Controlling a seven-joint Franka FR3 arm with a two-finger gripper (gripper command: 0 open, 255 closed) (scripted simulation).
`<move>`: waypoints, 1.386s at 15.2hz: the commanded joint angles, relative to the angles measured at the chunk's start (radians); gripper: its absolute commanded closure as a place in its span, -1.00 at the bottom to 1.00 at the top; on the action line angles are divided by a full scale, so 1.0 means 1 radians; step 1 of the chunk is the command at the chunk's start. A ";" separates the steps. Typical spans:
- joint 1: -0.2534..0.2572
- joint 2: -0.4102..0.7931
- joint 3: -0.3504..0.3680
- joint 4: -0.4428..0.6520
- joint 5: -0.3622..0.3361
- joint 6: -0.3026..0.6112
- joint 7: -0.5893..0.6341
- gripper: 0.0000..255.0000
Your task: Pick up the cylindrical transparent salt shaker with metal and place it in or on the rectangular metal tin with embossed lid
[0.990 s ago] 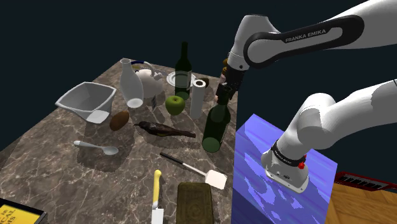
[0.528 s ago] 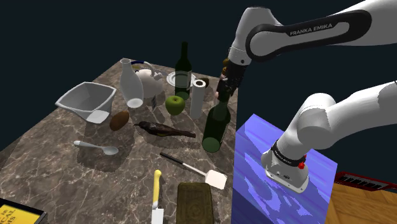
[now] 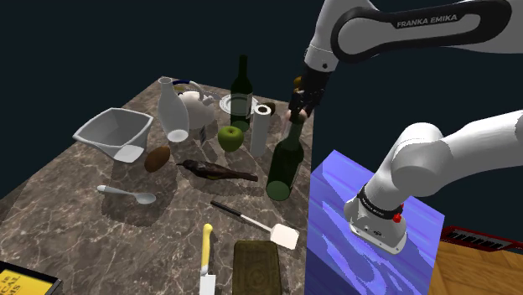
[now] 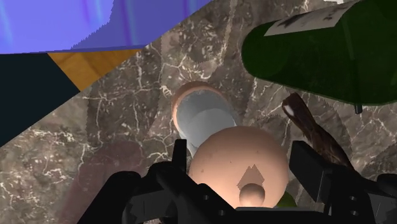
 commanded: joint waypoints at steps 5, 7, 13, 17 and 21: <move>-0.001 -0.015 0.000 0.072 -0.005 -0.087 0.012 1.00; -0.001 -0.017 0.000 0.097 -0.006 -0.114 0.016 1.00; 0.030 -0.064 0.061 0.123 0.033 -0.174 0.094 1.00; 0.073 -0.105 0.146 0.122 0.092 -0.198 0.192 1.00; 0.115 -0.124 0.232 0.139 0.152 -0.215 0.291 1.00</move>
